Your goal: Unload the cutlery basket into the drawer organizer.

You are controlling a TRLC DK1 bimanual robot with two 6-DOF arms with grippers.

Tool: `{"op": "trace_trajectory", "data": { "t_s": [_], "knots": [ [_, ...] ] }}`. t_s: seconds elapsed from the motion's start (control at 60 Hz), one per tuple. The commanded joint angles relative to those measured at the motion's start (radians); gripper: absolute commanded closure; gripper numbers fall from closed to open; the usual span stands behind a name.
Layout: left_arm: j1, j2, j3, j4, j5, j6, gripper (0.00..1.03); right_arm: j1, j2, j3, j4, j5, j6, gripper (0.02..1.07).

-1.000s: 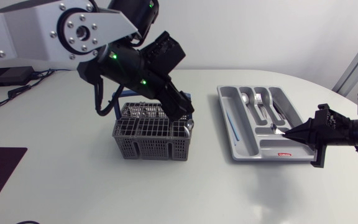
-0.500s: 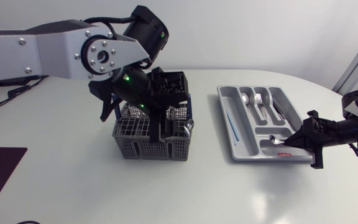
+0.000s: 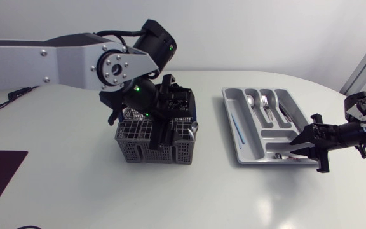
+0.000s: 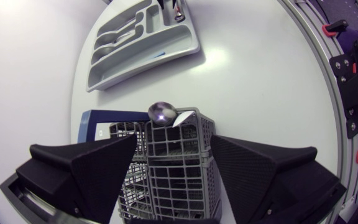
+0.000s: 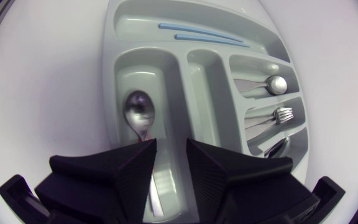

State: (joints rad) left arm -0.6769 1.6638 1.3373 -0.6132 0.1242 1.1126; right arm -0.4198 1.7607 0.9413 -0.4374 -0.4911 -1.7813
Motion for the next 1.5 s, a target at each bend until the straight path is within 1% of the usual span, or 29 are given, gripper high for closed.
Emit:
{"op": "trace_trajectory", "data": {
  "t_s": [0.0,0.05,0.15,0.2,0.233,0.267,0.367,0.45,0.517,0.567,0.6,0.733,0.833,0.9,1.067,1.25,1.283,1.3,1.483],
  "knots": [
    [-0.010,0.014,-0.041,0.024,-0.003,0.056,0.22,0.004,-0.020,-0.030,0.006,0.008,-0.003,0.39],
    [-0.018,0.010,-0.053,0.040,-0.003,0.072,0.22,0.003,-0.046,-0.041,0.006,0.005,0.003,0.34],
    [-0.035,0.001,-0.090,0.096,-0.006,0.101,0.23,0.003,-0.092,-0.073,0.008,-0.003,0.013,0.34],
    [-0.044,-0.006,-0.105,0.121,-0.008,0.118,0.27,0.003,-0.109,-0.088,0.009,-0.007,0.019,0.28],
    [-0.053,-0.012,-0.119,0.147,-0.011,0.127,0.30,0.004,-0.119,-0.099,0.009,-0.009,0.023,0.21],
    [-0.059,-0.021,-0.138,0.173,-0.015,0.141,0.33,0.004,-0.130,-0.108,0.009,-0.009,0.028,0.18],
    [-0.075,-0.029,-0.165,0.224,-0.031,0.187,0.44,0.004,-0.168,-0.142,0.009,-0.018,0.029,0.18],
    [-0.075,-0.022,-0.162,0.236,-0.041,0.193,0.46,0.006,-0.196,-0.174,0.009,-0.027,0.029,0.18],
    [-0.075,-0.016,-0.162,0.240,-0.052,0.210,0.55,0.007,-0.218,-0.196,0.009,-0.040,0.029,0.18],
    [-0.076,-0.015,-0.159,0.244,-0.057,0.217,0.63,0.007,-0.231,-0.208,0.009,-0.047,0.029,0.18],
    [-0.075,-0.015,-0.158,0.247,-0.060,0.228,0.67,0.007,-0.237,-0.214,0.008,-0.050,0.029,0.18],
    [-0.070,-0.013,-0.158,0.273,-0.072,0.257,0.75,0.007,-0.253,-0.231,0.008,-0.055,0.029,0.18],
    [-0.070,-0.004,-0.162,0.291,-0.081,0.279,0.75,0.007,-0.257,-0.239,0.008,-0.056,0.029,0.18],
    [-0.072,0.001,-0.168,0.297,-0.087,0.299,0.84,0.007,-0.264,-0.242,0.008,-0.064,0.029,0.18],
    [-0.070,0.007,-0.184,0.311,-0.093,0.334,0.97,0.007,-0.288,-0.253,0.006,-0.069,0.029,0.18],
    [-0.069,0.005,-0.204,0.314,-0.093,0.375,0.98,0.004,-0.288,-0.254,0.009,-0.069,0.034,0.18],
    [-0.069,0.005,-0.205,0.314,-0.093,0.375,0.98,0.004,-0.288,-0.254,0.009,-0.069,0.036,0.18],
    [-0.067,0.007,-0.204,0.314,-0.093,0.375,1.00,0.004,-0.288,-0.254,0.009,-0.069,0.036,0.18],
    [-0.070,-0.004,-0.188,0.314,-0.093,0.366,1.00,0.006,-0.290,-0.263,0.014,-0.069,0.040,0.18]
  ]
}}
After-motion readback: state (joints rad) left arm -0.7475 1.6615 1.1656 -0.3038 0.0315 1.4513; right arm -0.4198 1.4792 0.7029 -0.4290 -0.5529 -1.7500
